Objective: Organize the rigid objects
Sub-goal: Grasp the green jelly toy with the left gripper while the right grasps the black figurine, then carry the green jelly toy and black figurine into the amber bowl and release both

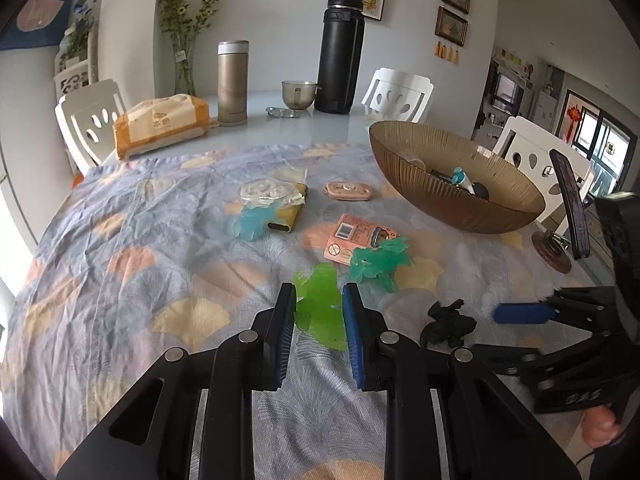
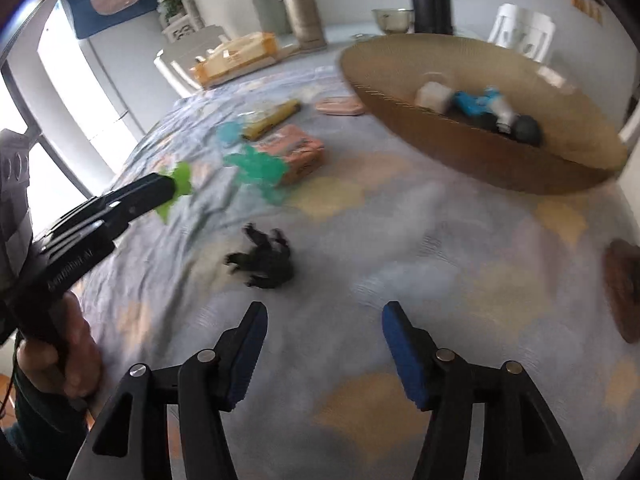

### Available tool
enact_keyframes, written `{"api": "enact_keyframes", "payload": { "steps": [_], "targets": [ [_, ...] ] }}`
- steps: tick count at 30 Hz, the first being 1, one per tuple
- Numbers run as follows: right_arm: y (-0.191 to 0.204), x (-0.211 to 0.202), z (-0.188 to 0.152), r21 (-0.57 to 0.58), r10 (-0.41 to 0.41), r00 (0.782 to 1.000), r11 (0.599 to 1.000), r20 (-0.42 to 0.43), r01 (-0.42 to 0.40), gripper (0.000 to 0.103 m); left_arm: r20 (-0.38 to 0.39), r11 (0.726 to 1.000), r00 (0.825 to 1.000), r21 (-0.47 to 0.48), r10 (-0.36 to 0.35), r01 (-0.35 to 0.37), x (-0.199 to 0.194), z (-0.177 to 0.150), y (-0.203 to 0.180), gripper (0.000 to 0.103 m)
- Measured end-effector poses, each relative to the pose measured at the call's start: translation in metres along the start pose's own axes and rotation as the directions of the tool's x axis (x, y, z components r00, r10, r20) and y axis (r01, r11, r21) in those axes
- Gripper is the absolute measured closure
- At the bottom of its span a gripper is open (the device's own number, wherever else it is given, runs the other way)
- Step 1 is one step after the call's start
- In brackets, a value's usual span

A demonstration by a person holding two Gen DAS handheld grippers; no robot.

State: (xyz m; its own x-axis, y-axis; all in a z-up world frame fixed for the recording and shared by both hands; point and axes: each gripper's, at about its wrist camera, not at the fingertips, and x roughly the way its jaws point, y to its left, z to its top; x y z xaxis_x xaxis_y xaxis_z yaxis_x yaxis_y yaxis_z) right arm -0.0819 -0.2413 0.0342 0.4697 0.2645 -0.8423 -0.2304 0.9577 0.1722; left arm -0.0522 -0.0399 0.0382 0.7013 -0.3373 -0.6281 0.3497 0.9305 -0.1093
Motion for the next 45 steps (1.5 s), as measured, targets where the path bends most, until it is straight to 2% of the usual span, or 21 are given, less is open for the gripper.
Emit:
{"api": "enact_keyframes", "payload": {
  "steps": [3,6,7,9,11,15,17,20,24,25,27,29,31,33,35,38,41,42,44,45],
  "targets": [
    [0.02,0.01,0.008,-0.053,-0.028,1.0,0.998,0.004,0.028,0.04,0.001,1.0,1.0,-0.007,-0.003,0.003,0.0,0.0,0.001,0.082],
    [0.031,0.017,0.015,-0.054,-0.044,0.999,0.998,0.02,0.045,0.042,-0.002,1.0,1.0,-0.018,-0.008,0.008,0.001,0.0,0.003,0.082],
    [0.034,0.017,0.015,-0.059,-0.047,0.999,0.997,0.027,0.049,0.054,-0.003,1.0,1.0,-0.021,-0.008,0.008,0.002,0.0,0.003,0.082],
    [0.042,0.016,0.013,-0.077,-0.054,0.997,0.995,0.046,0.057,0.071,-0.003,1.0,1.0,-0.024,-0.006,0.006,0.002,-0.001,0.003,0.082],
    [0.05,0.014,0.009,-0.099,-0.077,0.995,0.992,0.063,0.083,0.071,-0.004,1.0,1.0,-0.021,-0.003,0.003,0.002,-0.001,0.002,0.082],
    [0.05,-0.009,0.005,-0.096,-0.061,0.993,0.993,0.098,0.07,0.071,0.004,1.0,1.0,-0.026,-0.001,0.001,-0.002,0.002,0.0,0.082],
    [0.044,-0.032,0.012,-0.084,-0.068,0.985,0.993,0.157,0.082,0.071,0.021,0.997,0.999,-0.058,-0.044,0.046,-0.012,0.014,0.0,0.082],
    [0.022,-0.086,0.031,-0.02,-0.09,0.954,0.995,0.287,0.1,0.071,0.115,0.992,0.988,-0.055,-0.106,0.112,-0.043,0.049,-0.01,0.082],
    [-0.019,-0.156,0.058,0.121,-0.133,0.885,0.989,0.447,0.087,0.071,0.216,0.982,0.96,-0.013,-0.18,0.187,-0.073,0.104,-0.032,0.082],
    [-0.032,-0.173,0.065,0.165,-0.147,0.862,0.983,0.486,0.074,0.071,0.232,0.976,0.95,-0.013,-0.209,0.218,-0.076,0.118,-0.037,0.082],
    [-0.048,-0.191,0.073,0.224,-0.177,0.837,0.972,0.519,0.066,0.071,0.259,0.962,0.932,-0.037,-0.253,0.271,-0.074,0.142,-0.046,0.082],
    [-0.064,-0.198,0.081,0.29,-0.211,0.826,0.955,0.522,0.061,0.071,0.257,0.952,0.925,-0.049,-0.28,0.302,-0.066,0.158,-0.055,0.082],
    [-0.074,-0.192,0.09,0.328,-0.226,0.833,0.943,0.504,0.057,0.071,0.239,0.95,0.926,-0.04,-0.292,0.31,-0.051,0.169,-0.068,0.082],
    [-0.078,-0.175,0.097,0.356,-0.258,0.853,0.93,0.455,0.091,0.071,0.198,0.955,0.938,-0.026,-0.286,0.297,-0.028,0.171,-0.08,0.082],
    [-0.084,-0.159,0.1,0.379,-0.281,0.873,0.917,0.398,0.122,0.071,0.142,0.957,0.95,-0.034,-0.279,0.287,-0.004,0.164,-0.089,0.082],
    [-0.099,-0.136,0.096,0.428,-0.326,0.897,0.886,0.297,0.18,0.071,0.044,0.955,0.955,-0.048,-0.292,0.294,0.03,0.151,-0.098,0.082],
    [-0.116,-0.124,0.092,0.454,-0.323,0.914,0.871,0.244,0.187,0.071,-0.02,0.961,0.961,-0.038,-0.275,0.274,0.05,0.143,-0.106,0.081],
    [-0.118,-0.123,0.092,0.454,-0.328,0.914,0.869,0.237,0.194,0.071,-0.031,0.959,0.959,-0.043,-0.281,0.28,0.052,0.141,-0.106,0.078],
    [-0.121,-0.123,0.091,0.46,-0.331,0.916,0.865,0.227,0.199,0.07,-0.035,0.962,0.962,-0.042,-0.272,0.271,0.05,0.14,-0.108,0.05],
    [-0.121,-0.126,0.091,0.462,-0.327,0.916,0.866,0.231,0.193,0.061,-0.028,0.963,0.963,-0.036,-0.267,0.266,0.047,0.141,-0.106,0.044]
  ]
}}
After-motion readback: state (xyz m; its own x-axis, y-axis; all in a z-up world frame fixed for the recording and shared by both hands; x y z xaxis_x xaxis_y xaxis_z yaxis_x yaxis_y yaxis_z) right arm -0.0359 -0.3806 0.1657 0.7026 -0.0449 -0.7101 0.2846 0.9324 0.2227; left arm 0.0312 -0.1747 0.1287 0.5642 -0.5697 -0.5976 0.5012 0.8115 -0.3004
